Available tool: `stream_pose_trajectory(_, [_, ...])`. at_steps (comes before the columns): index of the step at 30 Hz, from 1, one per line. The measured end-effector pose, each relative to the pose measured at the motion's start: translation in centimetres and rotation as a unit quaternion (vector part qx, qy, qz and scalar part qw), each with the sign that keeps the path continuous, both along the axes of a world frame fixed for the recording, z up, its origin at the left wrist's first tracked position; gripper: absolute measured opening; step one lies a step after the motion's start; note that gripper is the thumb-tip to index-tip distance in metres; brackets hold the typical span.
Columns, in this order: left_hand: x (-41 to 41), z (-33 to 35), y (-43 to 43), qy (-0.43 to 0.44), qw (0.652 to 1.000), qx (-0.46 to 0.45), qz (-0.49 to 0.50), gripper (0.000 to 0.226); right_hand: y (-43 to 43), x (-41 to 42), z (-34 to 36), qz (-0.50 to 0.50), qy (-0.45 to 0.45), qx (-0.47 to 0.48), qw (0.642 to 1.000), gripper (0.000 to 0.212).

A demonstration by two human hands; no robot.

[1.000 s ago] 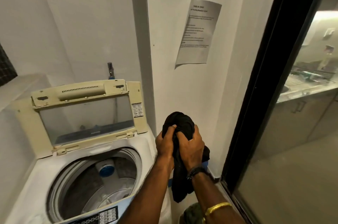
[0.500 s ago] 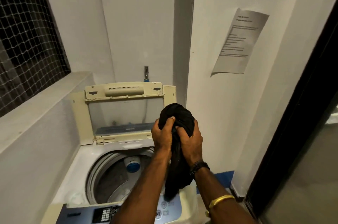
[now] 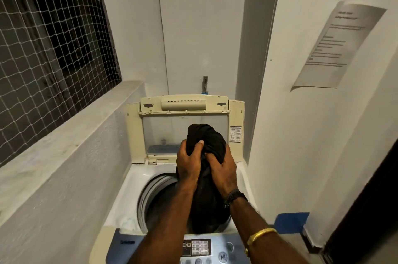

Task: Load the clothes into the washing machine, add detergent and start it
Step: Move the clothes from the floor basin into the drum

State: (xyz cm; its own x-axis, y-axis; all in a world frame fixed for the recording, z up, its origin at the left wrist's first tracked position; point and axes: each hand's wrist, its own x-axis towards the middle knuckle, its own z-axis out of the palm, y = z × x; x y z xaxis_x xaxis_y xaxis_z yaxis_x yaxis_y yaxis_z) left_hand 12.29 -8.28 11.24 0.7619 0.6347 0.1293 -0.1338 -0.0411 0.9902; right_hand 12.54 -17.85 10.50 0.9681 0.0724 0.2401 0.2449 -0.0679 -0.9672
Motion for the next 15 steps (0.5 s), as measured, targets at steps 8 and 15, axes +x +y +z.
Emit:
stream_pose_trajectory(8, [0.1, -3.1, 4.6, 0.11, 0.993, 0.045, 0.001, 0.052, 2.9, 1.2, -3.3, -0.012, 0.032, -0.143, 0.989, 0.06])
stream_pose_trajectory(15, [1.0, -5.3, 5.1, 0.213, 0.97, 0.083, -0.083, 0.053, 4.2, 1.5, -4.9, -0.026, 0.047, -0.141, 0.989, 0.061])
